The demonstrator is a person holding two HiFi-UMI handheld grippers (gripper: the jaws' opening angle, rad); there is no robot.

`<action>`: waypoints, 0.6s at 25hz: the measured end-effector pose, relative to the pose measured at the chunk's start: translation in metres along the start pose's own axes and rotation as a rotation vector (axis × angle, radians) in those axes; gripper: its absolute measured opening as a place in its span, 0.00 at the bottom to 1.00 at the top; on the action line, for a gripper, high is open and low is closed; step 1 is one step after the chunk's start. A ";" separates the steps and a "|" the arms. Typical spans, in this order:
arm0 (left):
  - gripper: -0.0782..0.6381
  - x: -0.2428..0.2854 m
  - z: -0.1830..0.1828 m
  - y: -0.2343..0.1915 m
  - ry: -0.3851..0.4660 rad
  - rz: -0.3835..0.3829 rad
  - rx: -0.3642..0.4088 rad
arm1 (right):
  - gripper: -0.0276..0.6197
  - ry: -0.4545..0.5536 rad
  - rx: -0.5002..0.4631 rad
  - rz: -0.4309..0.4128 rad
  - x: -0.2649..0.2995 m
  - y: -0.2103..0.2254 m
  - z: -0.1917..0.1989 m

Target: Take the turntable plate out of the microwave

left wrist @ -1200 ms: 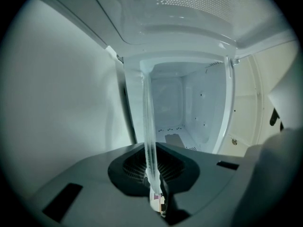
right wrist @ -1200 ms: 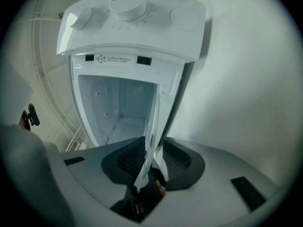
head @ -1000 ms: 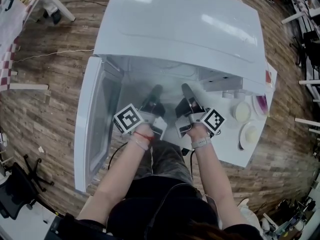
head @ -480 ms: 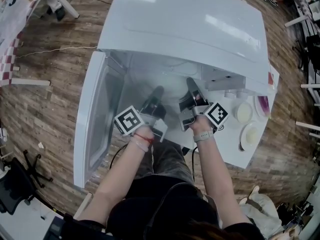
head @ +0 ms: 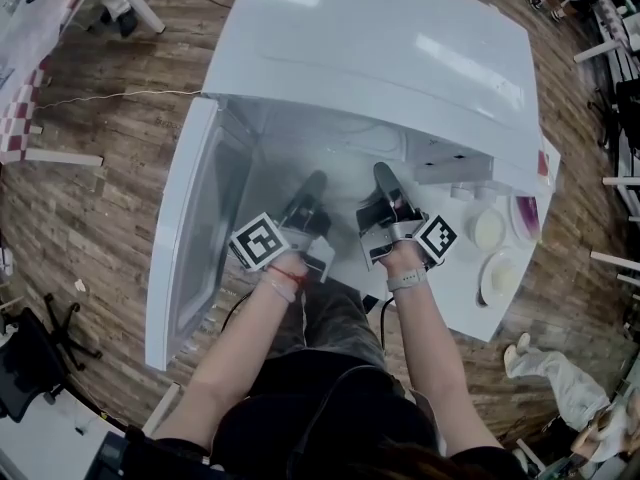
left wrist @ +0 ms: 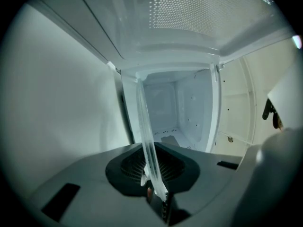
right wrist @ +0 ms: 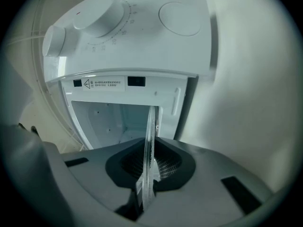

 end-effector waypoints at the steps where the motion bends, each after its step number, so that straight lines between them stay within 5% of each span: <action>1: 0.16 0.001 -0.001 -0.001 0.002 0.002 0.009 | 0.10 -0.004 0.002 -0.002 -0.001 0.001 0.000; 9: 0.16 0.006 -0.015 -0.001 0.065 0.033 -0.035 | 0.10 -0.043 0.008 -0.017 -0.007 0.000 0.004; 15: 0.16 0.005 -0.010 -0.002 0.073 0.074 -0.161 | 0.10 -0.085 -0.043 -0.023 -0.011 -0.003 0.002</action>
Point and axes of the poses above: the fingertips, and each gripper's own axes: x forward along the fingers, y to its right, z out of its underside, the point moved 7 cm from there along -x, backward along the fingers, and after that the axes turned 8 degrees about -z, right-handed, at the moved point
